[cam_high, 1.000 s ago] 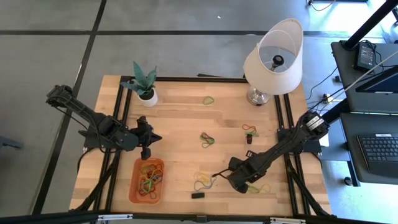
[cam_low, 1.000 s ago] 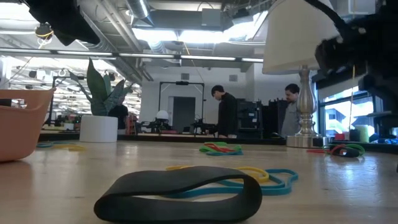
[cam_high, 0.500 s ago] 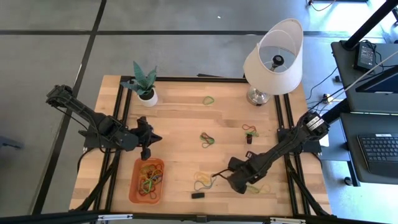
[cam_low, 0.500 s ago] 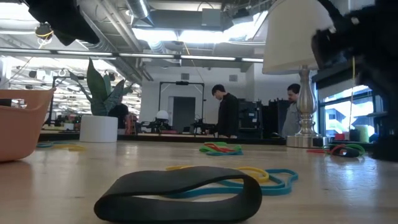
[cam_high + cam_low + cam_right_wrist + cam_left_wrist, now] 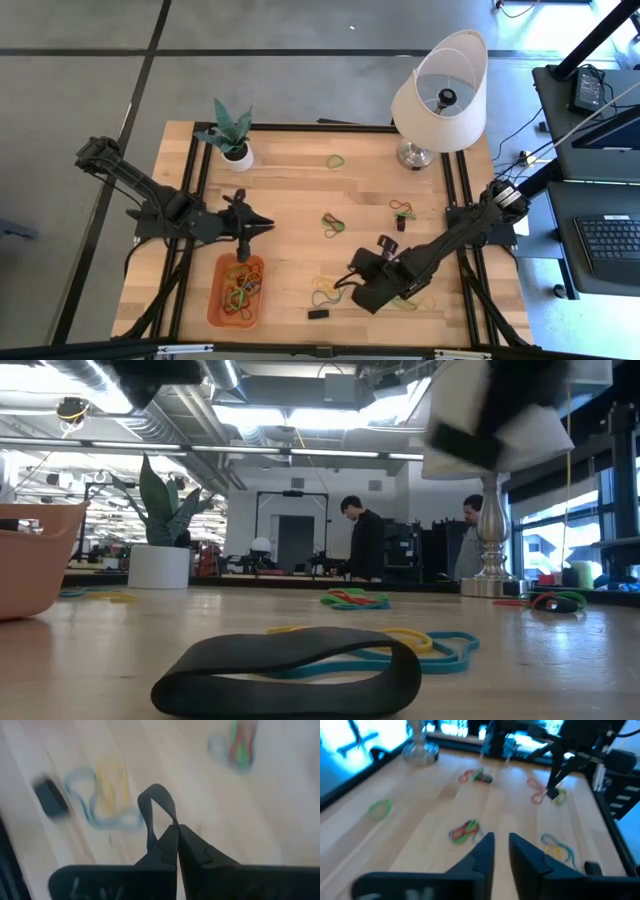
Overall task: Pick and place rubber bands into bin
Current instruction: Put the black rubber band into the orange bin
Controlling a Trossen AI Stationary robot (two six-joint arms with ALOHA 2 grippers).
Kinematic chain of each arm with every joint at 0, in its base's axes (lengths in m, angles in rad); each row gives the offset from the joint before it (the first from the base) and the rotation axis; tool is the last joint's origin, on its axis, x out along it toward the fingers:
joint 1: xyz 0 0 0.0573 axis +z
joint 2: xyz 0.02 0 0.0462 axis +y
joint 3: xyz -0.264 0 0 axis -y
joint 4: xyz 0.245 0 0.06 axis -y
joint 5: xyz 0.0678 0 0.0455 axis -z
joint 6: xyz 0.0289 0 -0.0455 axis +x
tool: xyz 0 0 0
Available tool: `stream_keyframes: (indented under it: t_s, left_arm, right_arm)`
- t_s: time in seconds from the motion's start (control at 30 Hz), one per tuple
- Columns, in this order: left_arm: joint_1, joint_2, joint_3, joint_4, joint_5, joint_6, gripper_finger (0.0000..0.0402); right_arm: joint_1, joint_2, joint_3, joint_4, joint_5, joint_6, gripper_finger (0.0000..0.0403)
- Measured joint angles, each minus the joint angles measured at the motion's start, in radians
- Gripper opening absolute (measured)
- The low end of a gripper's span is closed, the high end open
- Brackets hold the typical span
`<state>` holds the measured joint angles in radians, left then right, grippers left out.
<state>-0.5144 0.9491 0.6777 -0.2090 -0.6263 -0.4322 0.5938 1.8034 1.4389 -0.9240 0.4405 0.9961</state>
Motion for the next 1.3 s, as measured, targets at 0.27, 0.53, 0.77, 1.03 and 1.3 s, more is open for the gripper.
stream_keyframes:
  t_s: [0.27, 0.53, 0.77, 1.03, 1.3]
  left_arm:
    - [-0.002, 0.167, 0.0, 0.469, 0.025, 0.216, 0.0182]
    - [-0.002, 0.285, 0.0, 0.865, 0.152, 0.361, 0.0246]
    - [-0.002, 0.295, 0.0, 0.879, 0.181, 0.368, 0.0242]
    - [0.002, 0.295, 0.0, 0.879, 0.158, 0.447, 0.0214]
    - [0.02, 0.295, 0.0, 0.879, 0.168, 0.447, 0.0091]
  right_arm:
    - [-0.061, 0.0, 0.15, 0.265, 0.189, -0.305, 0.0003]
    - [-0.105, -0.001, 0.212, 0.489, 0.238, -0.561, 0.0002]
    - [-0.12, -0.001, 0.217, 0.56, 0.239, -0.616, 0.0002]
    - [-0.131, -0.001, 0.217, 0.562, 0.239, -0.616, 0.0004]
    - [-0.132, -0.001, 0.216, 0.56, 0.239, -0.62, 0.0005]
